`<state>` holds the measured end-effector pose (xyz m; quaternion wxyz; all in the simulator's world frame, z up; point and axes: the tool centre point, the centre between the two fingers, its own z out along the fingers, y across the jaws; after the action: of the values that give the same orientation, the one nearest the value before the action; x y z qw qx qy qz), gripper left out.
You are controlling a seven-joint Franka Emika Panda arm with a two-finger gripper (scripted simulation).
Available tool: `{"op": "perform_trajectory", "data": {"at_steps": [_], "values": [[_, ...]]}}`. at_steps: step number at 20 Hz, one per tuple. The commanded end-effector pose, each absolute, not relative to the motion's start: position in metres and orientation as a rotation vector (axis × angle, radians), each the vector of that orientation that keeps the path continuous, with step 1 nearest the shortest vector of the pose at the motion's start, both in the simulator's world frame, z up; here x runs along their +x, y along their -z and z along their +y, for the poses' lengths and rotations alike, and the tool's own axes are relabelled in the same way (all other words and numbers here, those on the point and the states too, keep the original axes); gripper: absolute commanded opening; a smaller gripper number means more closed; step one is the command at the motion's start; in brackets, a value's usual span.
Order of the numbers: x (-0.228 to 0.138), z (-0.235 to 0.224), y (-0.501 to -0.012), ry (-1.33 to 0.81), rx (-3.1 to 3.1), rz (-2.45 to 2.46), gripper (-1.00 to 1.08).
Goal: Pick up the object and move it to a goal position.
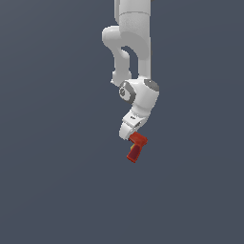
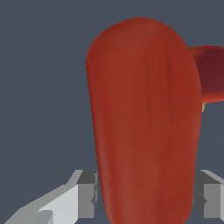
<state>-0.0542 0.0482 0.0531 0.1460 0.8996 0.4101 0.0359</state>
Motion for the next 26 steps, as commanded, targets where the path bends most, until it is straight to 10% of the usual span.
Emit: {"op": "perform_trajectory", "data": {"at_steps": [1, 26], "values": [[-0.050, 0.046, -0.069, -0.111, 2.589, 1.180, -1.00], [-0.010, -0.004, -0.340, -0.113, 2.595, 1.188, -1.00]]}}
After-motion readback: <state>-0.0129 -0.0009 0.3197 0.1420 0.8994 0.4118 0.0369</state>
